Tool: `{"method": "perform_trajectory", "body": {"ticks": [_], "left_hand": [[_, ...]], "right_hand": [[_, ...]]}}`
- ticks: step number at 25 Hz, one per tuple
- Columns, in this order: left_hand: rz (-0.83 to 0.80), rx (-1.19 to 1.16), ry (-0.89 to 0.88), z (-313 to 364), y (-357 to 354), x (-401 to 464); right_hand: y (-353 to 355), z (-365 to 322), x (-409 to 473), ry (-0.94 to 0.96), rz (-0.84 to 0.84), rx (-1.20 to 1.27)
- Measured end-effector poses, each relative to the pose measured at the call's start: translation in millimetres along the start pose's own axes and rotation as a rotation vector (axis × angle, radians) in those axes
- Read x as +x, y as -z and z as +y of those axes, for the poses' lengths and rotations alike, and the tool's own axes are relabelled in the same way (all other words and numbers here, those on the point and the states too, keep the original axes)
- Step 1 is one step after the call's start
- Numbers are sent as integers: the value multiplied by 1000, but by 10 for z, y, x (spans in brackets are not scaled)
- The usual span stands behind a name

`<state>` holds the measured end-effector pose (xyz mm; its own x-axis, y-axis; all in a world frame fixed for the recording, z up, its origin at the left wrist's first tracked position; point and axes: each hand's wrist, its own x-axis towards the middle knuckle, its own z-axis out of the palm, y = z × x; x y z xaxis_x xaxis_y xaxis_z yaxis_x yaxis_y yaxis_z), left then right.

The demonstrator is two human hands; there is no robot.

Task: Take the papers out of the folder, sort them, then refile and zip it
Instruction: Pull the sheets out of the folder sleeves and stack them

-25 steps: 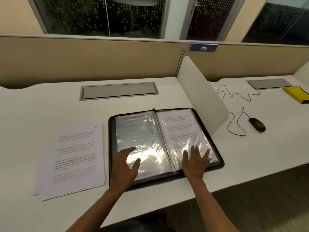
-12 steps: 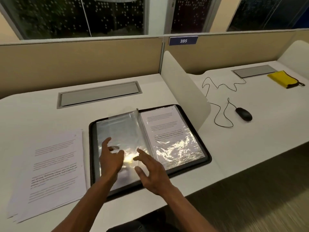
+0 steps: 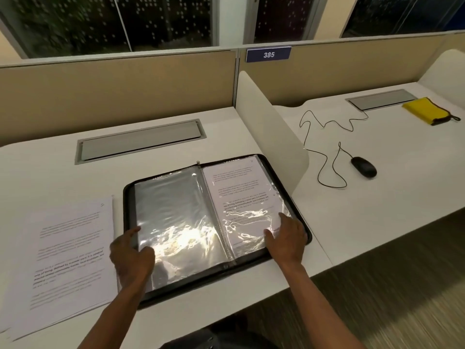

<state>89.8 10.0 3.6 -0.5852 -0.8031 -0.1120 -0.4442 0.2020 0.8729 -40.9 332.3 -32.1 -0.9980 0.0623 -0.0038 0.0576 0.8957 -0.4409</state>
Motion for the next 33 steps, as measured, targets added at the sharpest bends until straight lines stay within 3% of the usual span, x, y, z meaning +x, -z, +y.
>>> {"method": "perform_trajectory", "body": {"ticks": [3, 5, 9, 11, 16, 22, 27, 33], "left_hand": [[11, 47, -159, 190, -188, -148], [-67, 56, -311, 328, -418, -306], [-401, 110, -560, 491, -1006, -695], [-523, 214, -645, 561, -1312, -840], [-548, 476, -762, 692, -1720, -945], [-454, 301, -716, 712, -1670, -941], [-430, 243, -642, 681, -1638, -946], [-489, 218, -669, 664, -1569, -950]], "right_hand": [[29, -49, 0, 34, 87, 96], [68, -82, 3, 23, 129, 285], [254, -136, 168, -293, 65, 851], [340, -132, 238, -403, 15, 1010], [436, -94, 274, -276, -16, 913], [418, -7, 230, -73, 4, 788], [272, 84, 38, 97, -126, 788], [149, -246, -27, -139, 48, 777]]}}
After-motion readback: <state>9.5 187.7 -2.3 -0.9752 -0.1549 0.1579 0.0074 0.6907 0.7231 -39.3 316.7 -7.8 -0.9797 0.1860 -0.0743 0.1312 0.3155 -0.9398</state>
